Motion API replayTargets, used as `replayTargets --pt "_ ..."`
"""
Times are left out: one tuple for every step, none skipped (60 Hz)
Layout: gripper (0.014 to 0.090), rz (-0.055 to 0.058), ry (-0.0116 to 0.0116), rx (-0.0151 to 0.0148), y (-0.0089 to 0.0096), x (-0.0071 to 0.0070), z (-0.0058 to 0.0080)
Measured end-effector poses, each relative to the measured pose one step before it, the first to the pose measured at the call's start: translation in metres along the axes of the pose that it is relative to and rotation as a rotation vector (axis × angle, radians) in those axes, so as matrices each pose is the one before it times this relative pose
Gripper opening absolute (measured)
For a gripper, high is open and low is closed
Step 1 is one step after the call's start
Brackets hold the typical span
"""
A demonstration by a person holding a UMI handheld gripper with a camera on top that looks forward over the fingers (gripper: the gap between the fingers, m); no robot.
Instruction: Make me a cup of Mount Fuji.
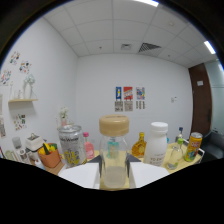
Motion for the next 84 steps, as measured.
replayTargets --pt "0.0386 0.0074 -0.00394 0.00421 -0.00016 -0.00062 -0.00523" --pt "0.0386 0.0067 -0.00385 0.00259 0.00073 -0.00085 -0.00539" --pt "0.0386 0.0047 -0.00561 0.00241 0.00112 -0.00137 -0.00528" --pt "0.0386 0.0029 -0.00632 0.00463 0.00202 -0.00037 -0.00490" --pt "0.0386 0.0006 -0.00497 0.00339 0.00187 -0.00097 -0.00549" --pt "0.0386 -0.0020 -0.00065 0.00029 0.00268 0.00013 -0.00517" --pt "0.0385 -0.0006 0.00110 0.00032 0.00471 0.00047 -0.00436" --pt "0.0384 -0.0004 0.00618 -0.00509 0.00473 0.00135 -0.00492" --pt "0.0386 0.0021 0.00376 -0.00571 0.00646 0.00069 -0.00431" --pt "0.0385 0.0024 0.00000 -0.00654 0.00747 -0.00012 -0.00399" --pt "0.0384 0.0034 -0.00305 -0.00681 0.00799 -0.00072 -0.00370" --pt "0.0384 0.0043 -0.00259 -0.00786 0.00865 -0.00056 -0.00313" --pt "0.0383 0.0048 0.00023 -0.00695 0.01112 0.00079 -0.00345" --pt "0.0384 0.0004 0.00514 -0.01173 0.00931 0.00063 -0.00262" --pt "0.0384 -0.0064 0.00575 -0.00806 0.01123 0.00116 -0.00195" --pt "0.0384 -0.0108 0.00324 -0.00714 0.01036 0.00061 -0.00189" --pt "0.0384 -0.0126 0.00065 -0.00471 0.01026 -0.00025 -0.00164" --pt "0.0383 -0.0107 0.00159 -0.00400 0.01054 -0.00046 -0.00119" --pt "0.0383 -0.0085 0.00478 -0.00694 0.01090 -0.00005 -0.00091" --pt "0.0383 -0.0069 0.00611 -0.01205 0.01205 0.00031 -0.00046" --pt "0.0381 -0.0048 0.00403 -0.01446 0.01233 -0.00030 -0.00010" --pt "0.0384 -0.0002 -0.00025 -0.01505 0.01135 -0.00086 -0.00065" --pt "0.0384 0.0044 -0.00403 -0.00810 0.01204 -0.00029 0.00064" --pt "0.0385 0.0057 -0.00268 -0.00706 0.00894 -0.00099 -0.00006" --pt "0.0385 0.0065 -0.00134 -0.00411 0.00879 -0.00079 0.00027" --pt "0.0383 0.0035 0.00113 -0.00372 0.00857 0.00006 0.00027" --pt "0.0381 0.0016 0.00162 -0.00707 0.00867 0.00060 0.00076" --pt "0.0383 0.0013 0.00413 -0.00898 0.00845 0.00111 0.00123" --pt "0.0384 0.0025 0.00484 -0.00792 0.00803 0.00127 0.00148" --pt "0.0384 0.0030 0.00357 -0.00561 0.00733 0.00079 0.00141" --pt "0.0385 0.0028 -0.00090 -0.00319 0.00674 0.00014 0.00150" --pt "0.0385 0.0016 -0.00469 -0.00265 0.00623 -0.00071 0.00170" --pt "0.0385 0.0006 -0.00487 -0.00406 0.00626 -0.00155 0.00142" --pt "0.0384 -0.0029 -0.00306 -0.00326 0.00588 0.00029 0.00187" --pt "0.0384 -0.0055 -0.00014 -0.00238 0.00564 0.00066 0.00186" --pt "0.0384 -0.0066 0.00103 0.00089 0.00553 0.00019 0.00158" --pt "0.0384 -0.0062 -0.00165 0.00074 0.00462 -0.00018 0.00136" --pt "0.0383 -0.0043 -0.00433 0.00011 0.00457 -0.00054 0.00146" --pt "0.0384 -0.0009 -0.00509 -0.00193 0.00441 -0.00072 0.00170" --pt "0.0385 0.0024 -0.00403 -0.00372 0.00413 -0.00052 0.00191" --pt "0.0385 0.0061 -0.00275 -0.00444 0.00410 -0.00042 0.00180" --pt "0.0385 0.0084 -0.00304 -0.00396 0.00367 -0.00033 0.00186" --pt "0.0385 0.0095 -0.00441 -0.00391 0.00349 0.00038 0.00196" --pt "0.0385 0.0128 -0.00595 -0.00484 0.00365 -0.00080 0.00206" --pt "0.0386 0.0166 -0.00661 -0.00758 0.00378 -0.00048 0.00187" --pt "0.0385 0.0225 -0.00524 -0.00803 0.00352 -0.00042 0.00187" --pt "0.0385 0.0297 -0.00473 -0.00778 0.00314 0.00001 0.00201" --pt "0.0385 0.0347 -0.00325 -0.00563 0.00206 0.00043 0.00162" --pt "0.0386 0.0395 -0.00384 -0.00578 0.00221 0.00044 0.00160" --pt "0.0385 0.0419 -0.00530 -0.00619 0.00180 0.00025 0.00130" --pt "0.0385 0.0439 -0.00655 -0.00537 0.00167 0.00011 0.00128" --pt "0.0384 0.0462 -0.00643 -0.00438 0.00109 0.00031 0.00109" --pt "0.0382 0.0467 -0.00437 -0.00218 0.00059 0.00106 0.00130" --pt "0.0383 0.0476 -0.00290 -0.00051 0.00055 0.00159 0.00081" --pt "0.0384 0.0485 -0.00241 0.00014 0.00027 0.00184 0.00121" --pt "0.0384 0.0461 -0.00357 -0.00326 0.00072 0.00033 0.00001" --pt "0.0384 0.0415 -0.00645 -0.00528 0.00107 0.00127 0.00118" --pt "0.0382 0.0303 -0.00424 0.00001 0.00120 0.00233 0.00126" --pt "0.0382 0.0280 -0.00107 -0.00379 0.00094 0.00212 0.00107" --pt "0.0383 0.0267 -0.00006 -0.00258 0.00035 0.00184 0.00095" --pt "0.0383 0.0288 -0.00346 -0.00220 0.00040 0.00085 0.00056" --pt "0.0384 0.0319 -0.00899 -0.00356 0.00035 -0.00051 0.00061" --pt "0.0383 0.0343 -0.01056 -0.00456 0.00036 -0.00071 0.00053" --pt "0.0384 0.0356 -0.00838 -0.00287 0.00000 -0.00060 0.00035" --pt "0.0383 0.0356 -0.00656 -0.00090 -0.00057 -0.00043 0.00027" --pt "0.0383 0.0354 -0.00710 -0.00017 -0.00045 -0.00029 -0.00004" --pt "0.0383 0.0352 -0.00913 -0.00096 -0.00044 -0.00083 0.00022" --pt "0.0383 0.0365 -0.00883 -0.00367 -0.00037 -0.00112 -0.00142" --pt "0.0383 0.0347 -0.00757 0.00087 -0.00074 -0.00023 0.00016" --pt "0.0384 0.0344 -0.00551 0.00090 -0.00065 -0.00015 0.00014" --pt "0.0384 0.0343 -0.00215 -0.00193 -0.00011 -0.00086 0.00098" --pt "0.0383 0.0330 -0.00560 0.00018 -0.00059 -0.00048 0.00003" --pt "0.0383 0.0332 -0.00701 -0.00067 -0.00039 -0.00092 0.00010" --pt "0.0384 0.0335 -0.00676 -0.00146 -0.00031 -0.00104 -0.00017" --pt "0.0382 0.0315 -0.00626 -0.00070 -0.00033 -0.00072 -0.00017" --pt "0.0383 0.0294 -0.00598 0.00042 -0.00054 -0.00085 -0.00026" --pt "0.0383 0.0281 -0.00629 0.00085 -0.00072 -0.00099 -0.00010" --pt "0.0382 0.0297 -0.00633 -0.00168 -0.00095 -0.00114 -0.00118" --pt "0.0382 0.0309 -0.00732 -0.00054 -0.00039 -0.00104 0.00015" --pt "0.0382 0.0321 -0.00743 -0.00138 -0.00024 -0.00098 -0.00010" --pt "0.0383 0.0309 -0.00725 -0.00024 -0.00049 -0.00102 -0.00022" --pt "0.0381 0.0297 -0.00695 0.00156 -0.00086 -0.00090 -0.00001" --pt "0.0383 0.0291 -0.00863 0.00161 -0.00038 -0.00059 -0.00009" --pt "0.0383 0.0305 -0.00809 -0.00093 -0.00035 -0.00104 0.00004"
